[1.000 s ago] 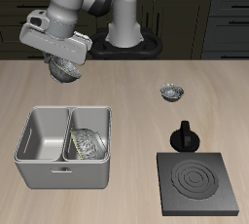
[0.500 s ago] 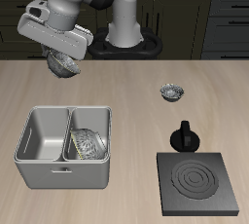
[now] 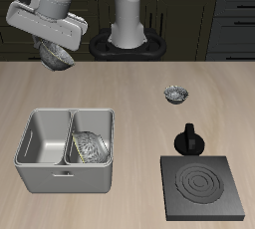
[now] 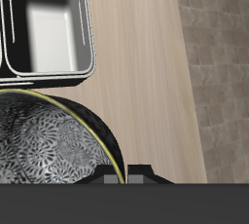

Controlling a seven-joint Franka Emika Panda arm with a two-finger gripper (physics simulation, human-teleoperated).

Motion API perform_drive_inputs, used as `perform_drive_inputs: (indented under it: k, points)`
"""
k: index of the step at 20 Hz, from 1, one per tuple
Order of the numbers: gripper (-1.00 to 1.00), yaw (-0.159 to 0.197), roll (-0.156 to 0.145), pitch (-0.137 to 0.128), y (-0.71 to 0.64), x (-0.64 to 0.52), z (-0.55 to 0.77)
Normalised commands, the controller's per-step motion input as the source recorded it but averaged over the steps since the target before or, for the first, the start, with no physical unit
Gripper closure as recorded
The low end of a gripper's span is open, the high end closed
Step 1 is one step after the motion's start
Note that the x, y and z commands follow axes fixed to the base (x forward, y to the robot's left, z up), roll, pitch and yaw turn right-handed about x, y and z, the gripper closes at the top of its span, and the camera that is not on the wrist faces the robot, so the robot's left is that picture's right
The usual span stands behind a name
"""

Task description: Place the largest bowl in the left side of the drainer and the medium bowl in the right side

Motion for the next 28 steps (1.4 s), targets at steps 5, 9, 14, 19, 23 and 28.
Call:
perform_drive_inputs:
  k: [5, 9, 14, 19, 23, 28]
  points:
    - [1.0, 0.03, -0.011, 0.029, -0.41, 0.17, 0.42]
    - [1.0, -0.003, 0.045, 0.006, -0.27, 0.11, 0.32]
    - [1.0, 0.033, 0.16, 0.067, -0.09, 0.16, 0.15]
    - [1.0, 0.021, 0.049, 0.006, 0.08, 0.19, 0.07]
    - [1.0, 0.03, -0.034, -0.042, -0.04, 0.13, 0.22]
    - [1.0, -0.046, -0.096, -0.05, -0.04, 0.22, 0.21]
